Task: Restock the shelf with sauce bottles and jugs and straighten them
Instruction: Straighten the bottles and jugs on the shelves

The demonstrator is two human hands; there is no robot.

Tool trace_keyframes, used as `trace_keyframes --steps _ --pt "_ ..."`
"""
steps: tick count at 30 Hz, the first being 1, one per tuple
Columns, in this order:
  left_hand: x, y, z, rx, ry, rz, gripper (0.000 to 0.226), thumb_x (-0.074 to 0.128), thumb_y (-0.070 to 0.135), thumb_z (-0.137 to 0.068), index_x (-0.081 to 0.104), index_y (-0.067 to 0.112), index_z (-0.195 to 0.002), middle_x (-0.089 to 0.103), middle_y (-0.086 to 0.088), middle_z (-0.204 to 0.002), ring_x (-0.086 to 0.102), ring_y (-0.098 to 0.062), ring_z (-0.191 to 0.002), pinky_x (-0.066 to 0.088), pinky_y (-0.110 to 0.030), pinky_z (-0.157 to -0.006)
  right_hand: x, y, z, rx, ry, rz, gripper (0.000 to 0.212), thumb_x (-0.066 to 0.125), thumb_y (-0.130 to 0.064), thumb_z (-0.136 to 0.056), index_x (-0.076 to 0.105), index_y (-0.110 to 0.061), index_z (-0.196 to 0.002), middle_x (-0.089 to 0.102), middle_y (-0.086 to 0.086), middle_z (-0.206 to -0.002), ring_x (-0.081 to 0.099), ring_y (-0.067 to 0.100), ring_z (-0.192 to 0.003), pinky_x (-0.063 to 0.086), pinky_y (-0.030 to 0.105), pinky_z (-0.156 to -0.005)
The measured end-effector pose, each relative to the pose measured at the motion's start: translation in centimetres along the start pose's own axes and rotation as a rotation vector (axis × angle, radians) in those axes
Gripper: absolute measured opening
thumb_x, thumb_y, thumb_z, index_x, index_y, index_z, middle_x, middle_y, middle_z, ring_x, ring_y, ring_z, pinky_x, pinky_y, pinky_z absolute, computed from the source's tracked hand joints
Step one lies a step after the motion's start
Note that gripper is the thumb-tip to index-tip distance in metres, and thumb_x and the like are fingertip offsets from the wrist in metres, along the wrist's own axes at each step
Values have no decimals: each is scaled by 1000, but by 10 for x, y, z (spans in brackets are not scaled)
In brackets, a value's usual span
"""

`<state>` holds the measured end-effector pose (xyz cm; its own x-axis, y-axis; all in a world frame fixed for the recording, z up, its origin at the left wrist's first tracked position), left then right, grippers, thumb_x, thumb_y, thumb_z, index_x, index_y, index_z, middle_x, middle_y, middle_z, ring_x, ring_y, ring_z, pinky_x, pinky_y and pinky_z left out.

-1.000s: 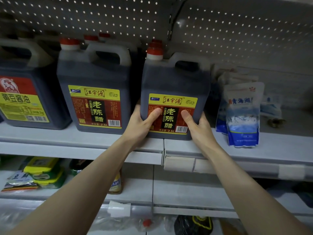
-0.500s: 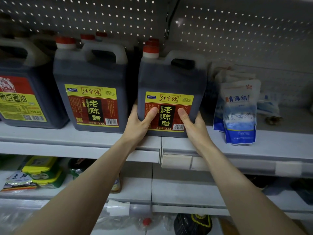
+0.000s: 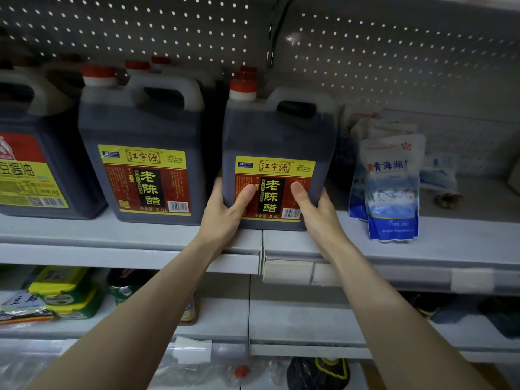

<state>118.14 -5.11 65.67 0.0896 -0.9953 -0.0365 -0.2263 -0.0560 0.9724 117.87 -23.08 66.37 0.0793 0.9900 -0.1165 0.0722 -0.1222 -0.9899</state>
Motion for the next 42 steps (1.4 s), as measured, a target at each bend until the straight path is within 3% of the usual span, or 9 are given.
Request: trace_keyframes --steps 3,6,16,20,23,32,39,42 --pt "2 -1 0 -7 -13 -5 55 58 57 -71 46 34 -119 63 17 -110 61 -2 -105 48 -20 -89 -3 2 0 2 17 15 84 54 -66 -67 38 -30 -141 57 -7 -131 56 12 -117 48 31 -98" --pt "4 2 -2 -14 -33 7 57 57 55 -72 44 32 -123 61 17 -111 60 -1 -105 47 -14 -84 -5 1 0 -9 31 27 81 54 -67 -67 41 -32 -138 59 -8 -129 57 13 -117 48 35 -101" --pt "1 -3 -3 7 -14 -21 64 57 59 -72 46 29 -127 63 11 -116 61 -5 -107 48 -26 -94 -3 2 2 -4 36 37 69 54 -67 -68 44 -36 -129 60 -11 -122 59 9 -112 49 29 -94" --pt "2 1 -1 17 -11 -28 67 55 58 -73 45 27 -131 62 13 -115 60 -1 -105 47 -18 -90 -4 0 2 -2 27 34 61 54 -66 -69 43 -39 -122 60 -14 -117 59 8 -110 48 24 -88" --pt "2 0 0 14 -11 -26 67 55 59 -73 45 28 -131 62 13 -115 59 0 -104 46 -15 -86 -5 2 2 -11 34 36 60 54 -67 -69 45 -40 -121 61 -15 -115 59 6 -109 49 27 -92" --pt "4 4 -1 1 -18 -42 59 54 58 -73 45 30 -124 61 17 -108 60 2 -99 45 -11 -80 -7 1 2 -29 51 51 67 53 -68 -69 45 -38 -129 61 -13 -121 59 8 -111 48 33 -98" --pt "1 0 -1 -1 16 -58 56 55 62 -71 46 36 -120 62 21 -107 60 -1 -102 46 -19 -89 -5 3 0 -30 39 49 74 52 -67 -72 41 -34 -138 59 -12 -126 57 7 -113 47 25 -92" --pt "2 0 -2 -6 12 -42 57 56 62 -70 46 36 -120 61 21 -107 60 -1 -103 46 -16 -85 -5 3 -1 -31 40 47 75 53 -67 -71 40 -34 -138 59 -11 -127 57 8 -114 48 28 -95"
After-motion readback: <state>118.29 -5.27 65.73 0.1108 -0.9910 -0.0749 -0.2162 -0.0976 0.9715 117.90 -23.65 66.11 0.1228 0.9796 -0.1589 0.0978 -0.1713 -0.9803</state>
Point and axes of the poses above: each hand's wrist, its own z-axis away from the middle knuckle, its own x-axis out of the palm, y = z × x, the point moved 7 cm from there along -z, towards the middle knuckle
